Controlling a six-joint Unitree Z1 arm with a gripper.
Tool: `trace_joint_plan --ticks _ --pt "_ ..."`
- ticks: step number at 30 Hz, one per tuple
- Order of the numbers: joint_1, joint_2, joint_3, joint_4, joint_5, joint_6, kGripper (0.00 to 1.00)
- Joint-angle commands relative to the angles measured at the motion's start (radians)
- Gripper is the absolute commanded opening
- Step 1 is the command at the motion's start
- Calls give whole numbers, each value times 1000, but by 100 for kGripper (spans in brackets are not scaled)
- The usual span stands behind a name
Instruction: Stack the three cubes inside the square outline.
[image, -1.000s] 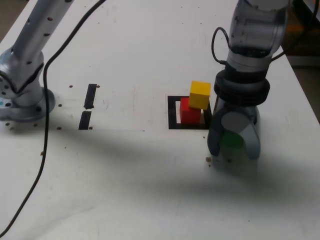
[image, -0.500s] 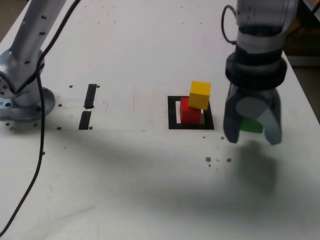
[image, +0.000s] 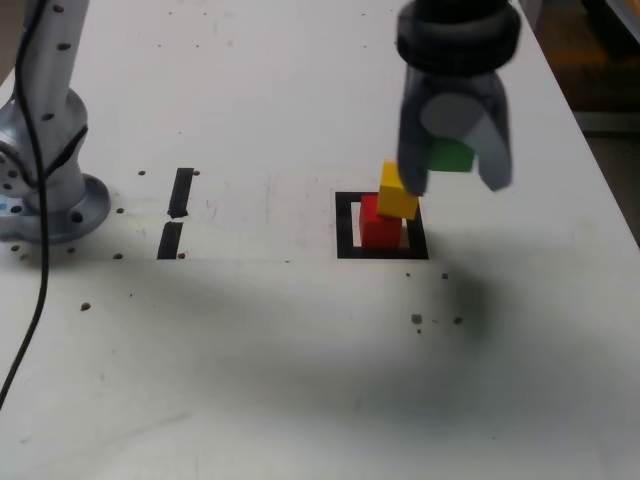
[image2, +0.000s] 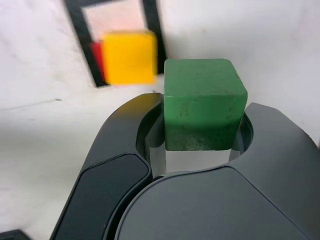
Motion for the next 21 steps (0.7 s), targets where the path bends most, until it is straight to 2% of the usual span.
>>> trace_joint_plan --ticks 1,11,21 --pt "18 -28 40 -12 -1 -4 10" --pt "90 -102 228 -139 -28 2 10" --pt "98 -100 248 -166 -39 5 11"
